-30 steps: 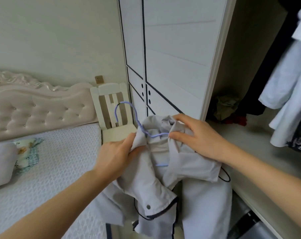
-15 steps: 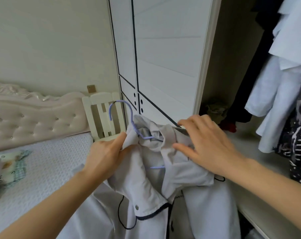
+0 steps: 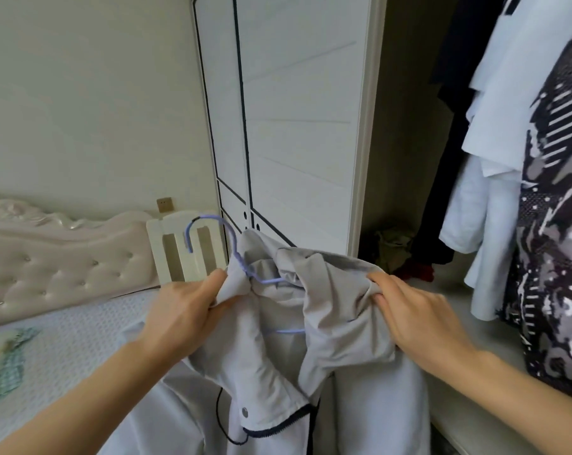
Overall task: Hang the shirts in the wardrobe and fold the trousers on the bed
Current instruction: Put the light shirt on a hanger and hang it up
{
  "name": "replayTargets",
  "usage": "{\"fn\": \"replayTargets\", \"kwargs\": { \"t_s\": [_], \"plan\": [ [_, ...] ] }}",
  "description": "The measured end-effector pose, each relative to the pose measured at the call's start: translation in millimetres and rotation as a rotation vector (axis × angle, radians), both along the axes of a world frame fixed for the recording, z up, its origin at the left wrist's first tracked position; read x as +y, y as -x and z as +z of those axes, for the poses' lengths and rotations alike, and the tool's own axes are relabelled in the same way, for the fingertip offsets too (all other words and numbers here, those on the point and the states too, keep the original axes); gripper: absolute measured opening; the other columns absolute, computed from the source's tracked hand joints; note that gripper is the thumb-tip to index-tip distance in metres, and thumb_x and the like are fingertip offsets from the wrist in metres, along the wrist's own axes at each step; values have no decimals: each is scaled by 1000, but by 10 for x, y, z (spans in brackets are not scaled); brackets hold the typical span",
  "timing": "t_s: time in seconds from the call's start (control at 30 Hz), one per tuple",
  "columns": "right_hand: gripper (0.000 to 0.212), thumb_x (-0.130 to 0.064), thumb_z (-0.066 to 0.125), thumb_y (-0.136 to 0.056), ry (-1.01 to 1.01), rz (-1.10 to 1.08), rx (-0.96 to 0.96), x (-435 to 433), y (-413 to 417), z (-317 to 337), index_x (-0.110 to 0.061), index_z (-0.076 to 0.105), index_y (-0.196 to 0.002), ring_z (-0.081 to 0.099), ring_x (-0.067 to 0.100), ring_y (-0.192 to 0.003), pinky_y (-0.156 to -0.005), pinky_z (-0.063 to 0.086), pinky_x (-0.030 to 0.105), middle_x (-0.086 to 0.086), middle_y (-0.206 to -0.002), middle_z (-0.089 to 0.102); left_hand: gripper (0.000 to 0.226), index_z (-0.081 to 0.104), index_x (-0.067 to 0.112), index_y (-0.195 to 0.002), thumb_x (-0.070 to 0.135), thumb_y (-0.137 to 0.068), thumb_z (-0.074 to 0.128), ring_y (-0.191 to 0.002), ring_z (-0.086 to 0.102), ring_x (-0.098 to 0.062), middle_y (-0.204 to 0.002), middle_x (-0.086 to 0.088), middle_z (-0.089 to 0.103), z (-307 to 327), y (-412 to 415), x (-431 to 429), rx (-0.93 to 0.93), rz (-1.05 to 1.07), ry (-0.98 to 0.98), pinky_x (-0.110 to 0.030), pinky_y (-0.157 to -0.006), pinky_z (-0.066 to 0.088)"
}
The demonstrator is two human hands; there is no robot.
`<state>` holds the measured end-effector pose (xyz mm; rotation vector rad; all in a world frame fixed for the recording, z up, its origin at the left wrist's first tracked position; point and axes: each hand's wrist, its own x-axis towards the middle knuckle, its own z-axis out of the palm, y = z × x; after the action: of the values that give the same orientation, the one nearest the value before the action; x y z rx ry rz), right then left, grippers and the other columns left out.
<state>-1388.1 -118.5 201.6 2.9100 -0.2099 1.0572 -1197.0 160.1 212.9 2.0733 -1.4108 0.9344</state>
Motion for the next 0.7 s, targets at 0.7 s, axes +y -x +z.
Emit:
{"fn": "replayTargets", "kwargs": {
  "t_s": [0.7],
  "plan": [
    [20,-48,33,-100,-298,200,-96,-381,470,529,-46,39,-81,49,1,-63,-57,38,22,-19,-73,49,47,43,17,-66,51,-97,38,-47,38,-17,-56,3,45,302,-191,-576,-85,11,140,-14,-48,23]
  ]
}}
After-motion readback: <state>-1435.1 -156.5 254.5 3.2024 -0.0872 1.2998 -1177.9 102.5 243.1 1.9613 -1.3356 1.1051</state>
